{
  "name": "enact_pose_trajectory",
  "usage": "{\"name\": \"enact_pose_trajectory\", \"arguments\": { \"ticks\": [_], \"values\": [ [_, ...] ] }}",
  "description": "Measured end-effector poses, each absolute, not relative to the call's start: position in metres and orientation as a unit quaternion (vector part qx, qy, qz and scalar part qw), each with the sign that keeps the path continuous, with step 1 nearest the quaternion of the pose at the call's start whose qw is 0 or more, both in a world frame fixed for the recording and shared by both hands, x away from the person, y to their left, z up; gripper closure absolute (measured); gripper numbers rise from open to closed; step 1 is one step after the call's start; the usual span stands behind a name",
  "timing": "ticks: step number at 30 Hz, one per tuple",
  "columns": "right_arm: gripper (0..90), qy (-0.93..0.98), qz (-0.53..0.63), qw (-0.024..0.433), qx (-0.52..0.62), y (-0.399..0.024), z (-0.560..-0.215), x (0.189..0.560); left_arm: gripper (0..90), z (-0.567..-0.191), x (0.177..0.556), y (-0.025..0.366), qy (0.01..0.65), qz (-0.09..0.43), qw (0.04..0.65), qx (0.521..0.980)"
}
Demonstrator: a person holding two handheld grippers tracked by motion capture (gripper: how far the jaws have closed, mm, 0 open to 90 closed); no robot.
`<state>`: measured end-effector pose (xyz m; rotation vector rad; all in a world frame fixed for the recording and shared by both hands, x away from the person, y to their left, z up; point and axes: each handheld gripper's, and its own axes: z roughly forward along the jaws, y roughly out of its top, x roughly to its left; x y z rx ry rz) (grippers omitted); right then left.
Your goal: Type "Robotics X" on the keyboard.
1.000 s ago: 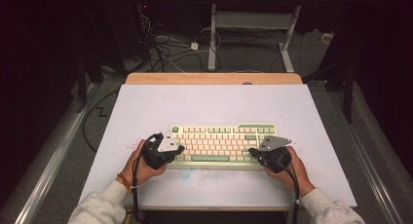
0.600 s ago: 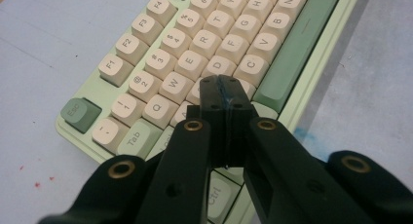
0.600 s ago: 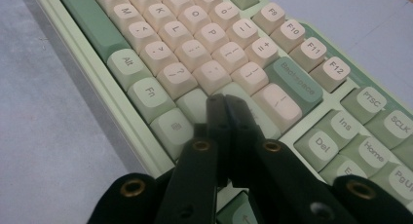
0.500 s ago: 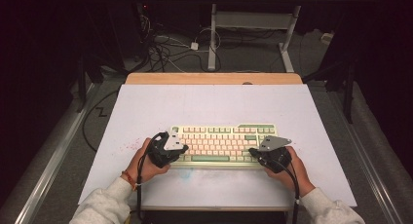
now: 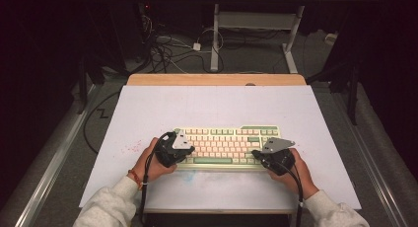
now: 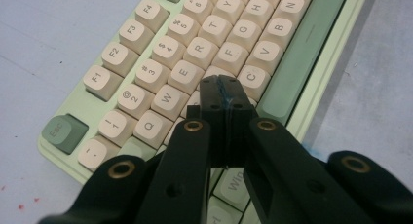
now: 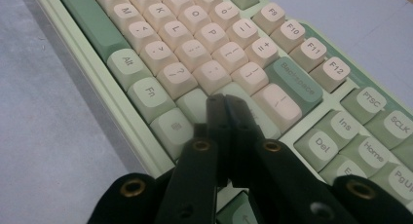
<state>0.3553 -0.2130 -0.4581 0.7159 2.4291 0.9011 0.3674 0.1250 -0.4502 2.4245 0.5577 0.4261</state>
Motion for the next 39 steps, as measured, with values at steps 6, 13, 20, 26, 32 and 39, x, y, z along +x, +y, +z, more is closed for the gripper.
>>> {"name": "enact_pose_trajectory", "arguments": {
  "ticks": [6,13,20,26,32,39],
  "values": [
    [90.0,0.881,0.327,0.224,0.259,-0.213,-0.458,0.355,87.2,-0.450,0.370,0.120,0.207,0.157,0.304,0.916],
    [90.0,0.881,0.326,0.224,0.260,-0.213,-0.458,0.355,87.2,-0.450,0.371,0.114,0.198,0.154,0.301,0.920],
    [90.0,0.881,0.326,0.224,0.260,-0.213,-0.458,0.356,87.1,-0.452,0.371,0.112,0.198,0.152,0.295,0.922],
    [90.0,0.881,0.326,0.224,0.259,-0.213,-0.458,0.356,87.2,-0.454,0.372,0.111,0.198,0.147,0.289,0.925],
    [90.0,0.881,0.325,0.224,0.260,-0.213,-0.458,0.355,87.1,-0.453,0.370,0.110,0.195,0.156,0.293,0.923],
    [90.0,0.878,0.330,0.228,0.261,-0.215,-0.454,0.355,86.7,-0.444,0.367,0.114,0.196,0.173,0.310,0.914]
  ]
}}
